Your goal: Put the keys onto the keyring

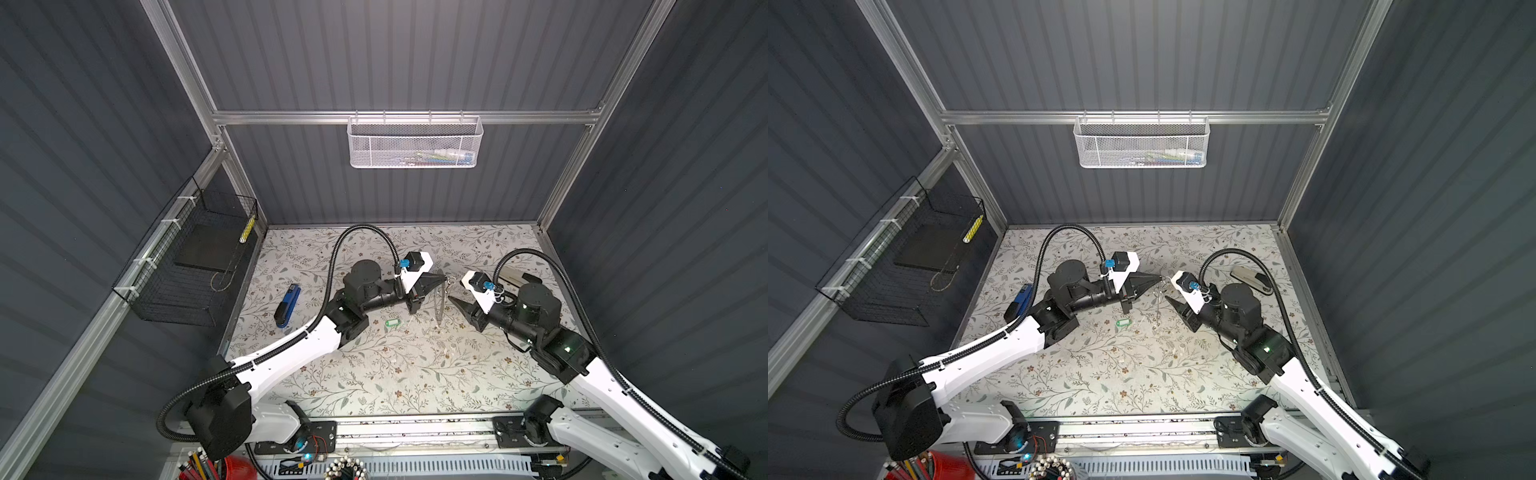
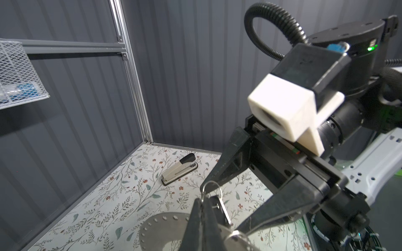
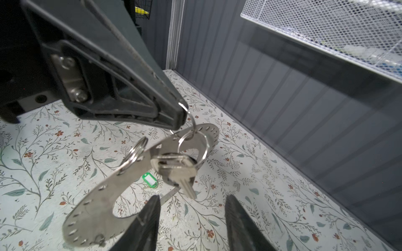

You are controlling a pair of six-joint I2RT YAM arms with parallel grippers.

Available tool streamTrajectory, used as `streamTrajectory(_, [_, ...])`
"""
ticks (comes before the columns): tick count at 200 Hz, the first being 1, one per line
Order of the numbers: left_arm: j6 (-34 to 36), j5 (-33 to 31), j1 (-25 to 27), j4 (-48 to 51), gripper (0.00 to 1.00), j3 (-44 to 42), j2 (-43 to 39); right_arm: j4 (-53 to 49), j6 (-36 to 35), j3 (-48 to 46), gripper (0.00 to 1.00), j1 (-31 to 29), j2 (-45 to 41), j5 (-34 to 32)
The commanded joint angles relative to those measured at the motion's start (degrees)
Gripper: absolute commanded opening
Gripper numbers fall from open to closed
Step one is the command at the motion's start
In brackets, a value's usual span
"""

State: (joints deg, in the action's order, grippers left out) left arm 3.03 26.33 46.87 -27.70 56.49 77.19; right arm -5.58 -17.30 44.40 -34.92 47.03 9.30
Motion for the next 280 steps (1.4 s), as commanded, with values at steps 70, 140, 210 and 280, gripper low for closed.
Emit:
streamTrajectory(70, [-3.7, -11.7, 3.5, -12.6, 0.00, -2.3, 0.4, 8.4, 3.4, 1.4, 0.59, -0.2, 1.6, -7.2])
streamTrajectory(140, [-5.9, -17.3, 4.8, -18.6, 0.00, -3.0, 1.1, 12.2, 4.9, 0.3, 0.58, -2.5, 2.5, -10.9])
streamTrajectory(210, [-6.8, -19.4, 5.8, -21.8, 0.00, -2.9, 2.1, 17.6, 4.7, 0.4, 0.54, -5.5, 3.2, -13.0])
streamTrajectory(280, [-5.1, -18.8, 6.1, -20.1, 0.00, -3.0, 1.3, 16.7, 4.8, 0.3, 0.55, -7.2, 1.4, -14.2])
